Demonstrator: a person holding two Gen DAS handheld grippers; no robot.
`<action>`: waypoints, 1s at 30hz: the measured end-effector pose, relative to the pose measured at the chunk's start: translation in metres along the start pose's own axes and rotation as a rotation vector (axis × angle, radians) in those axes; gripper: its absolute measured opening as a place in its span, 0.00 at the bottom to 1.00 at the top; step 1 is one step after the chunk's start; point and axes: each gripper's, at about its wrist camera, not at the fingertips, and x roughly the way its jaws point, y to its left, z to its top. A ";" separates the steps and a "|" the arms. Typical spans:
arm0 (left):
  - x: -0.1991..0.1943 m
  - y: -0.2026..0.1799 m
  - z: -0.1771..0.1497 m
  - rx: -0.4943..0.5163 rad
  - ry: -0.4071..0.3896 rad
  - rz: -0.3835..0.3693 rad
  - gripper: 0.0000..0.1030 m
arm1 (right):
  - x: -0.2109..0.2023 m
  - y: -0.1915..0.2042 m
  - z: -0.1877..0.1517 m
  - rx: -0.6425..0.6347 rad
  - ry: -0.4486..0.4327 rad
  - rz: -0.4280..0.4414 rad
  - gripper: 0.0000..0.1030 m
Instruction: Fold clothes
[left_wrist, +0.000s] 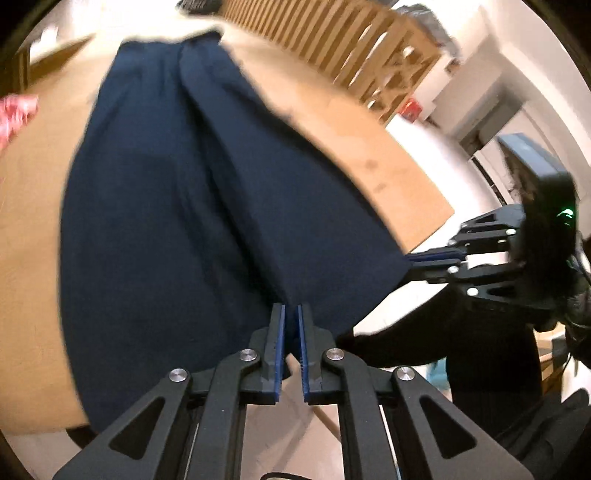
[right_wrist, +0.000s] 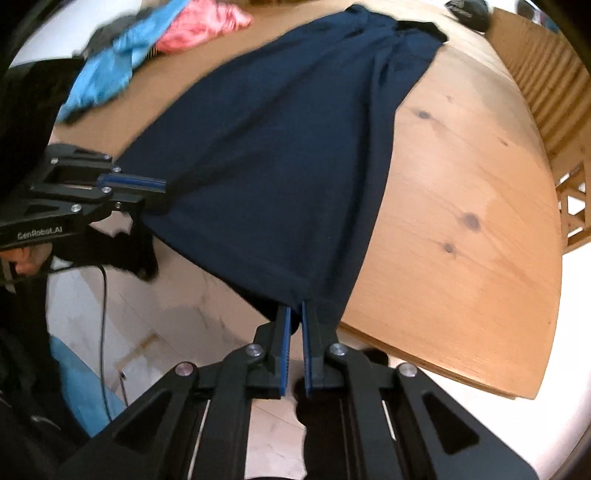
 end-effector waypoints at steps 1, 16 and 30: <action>0.001 0.002 0.000 -0.012 0.000 -0.006 0.06 | 0.003 0.001 -0.001 -0.010 0.018 0.001 0.06; 0.002 -0.001 0.005 -0.001 -0.010 -0.006 0.05 | -0.013 -0.033 0.013 0.173 -0.066 0.096 0.32; -0.010 -0.005 0.017 0.002 -0.037 -0.033 0.05 | -0.021 -0.011 -0.024 0.099 -0.096 0.068 0.32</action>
